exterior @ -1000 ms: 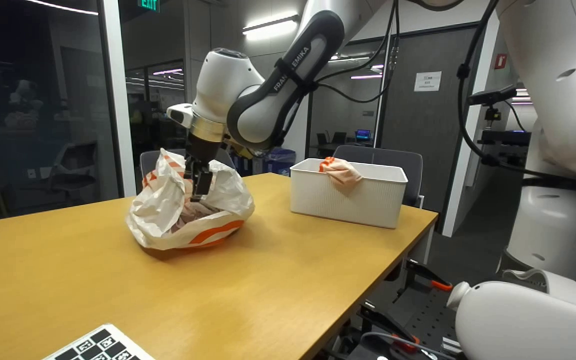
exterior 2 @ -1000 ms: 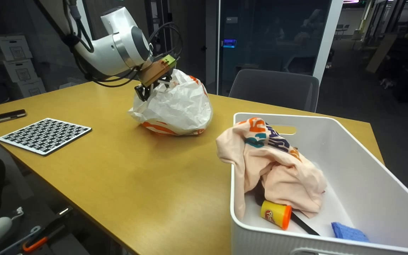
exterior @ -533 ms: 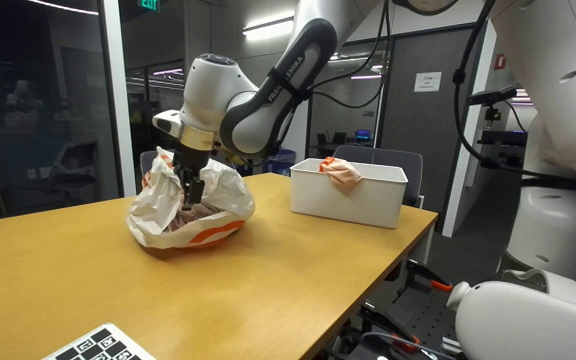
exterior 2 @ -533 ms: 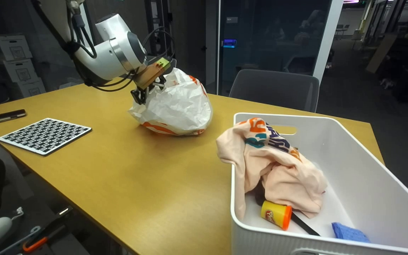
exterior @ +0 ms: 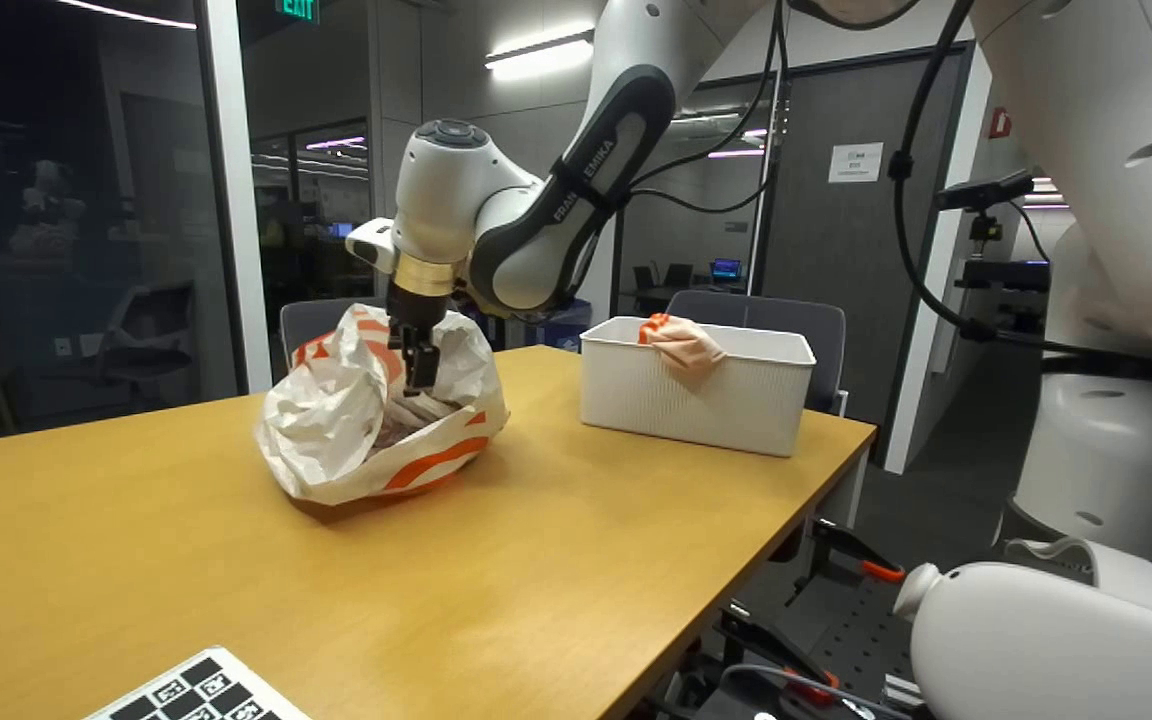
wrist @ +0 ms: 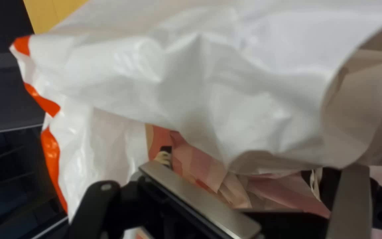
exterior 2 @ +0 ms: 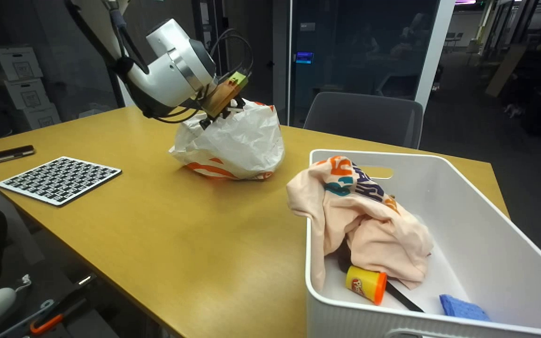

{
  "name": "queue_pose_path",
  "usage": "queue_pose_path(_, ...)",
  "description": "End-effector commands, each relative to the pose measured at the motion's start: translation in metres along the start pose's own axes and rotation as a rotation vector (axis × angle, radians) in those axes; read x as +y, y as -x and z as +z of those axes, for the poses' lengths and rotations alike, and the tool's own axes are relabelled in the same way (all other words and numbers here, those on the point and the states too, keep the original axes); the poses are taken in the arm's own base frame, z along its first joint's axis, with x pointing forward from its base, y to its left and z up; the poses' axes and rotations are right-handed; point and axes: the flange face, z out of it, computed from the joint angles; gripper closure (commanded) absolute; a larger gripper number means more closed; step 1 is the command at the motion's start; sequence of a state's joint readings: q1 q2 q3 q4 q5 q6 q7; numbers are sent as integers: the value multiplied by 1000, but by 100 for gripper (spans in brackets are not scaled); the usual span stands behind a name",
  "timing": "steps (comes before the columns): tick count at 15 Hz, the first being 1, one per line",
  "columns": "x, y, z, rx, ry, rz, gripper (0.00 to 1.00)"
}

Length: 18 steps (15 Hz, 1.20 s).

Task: Move the items, which are in the plastic, to the laundry basket

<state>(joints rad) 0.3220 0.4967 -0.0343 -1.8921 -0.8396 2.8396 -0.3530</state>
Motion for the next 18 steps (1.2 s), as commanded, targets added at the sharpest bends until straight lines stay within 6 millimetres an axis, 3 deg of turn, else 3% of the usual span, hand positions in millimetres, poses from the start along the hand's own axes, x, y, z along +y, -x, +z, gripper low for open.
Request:
queue_pose_path(1,9,12,2,-65,6,69,0)
queue_pose_path(6,2,16,13,-102,-82,134,0)
queue_pose_path(12,6,16,26,-87,-131,198,0)
queue_pose_path(18,18,12,57,-121,-132,219,0)
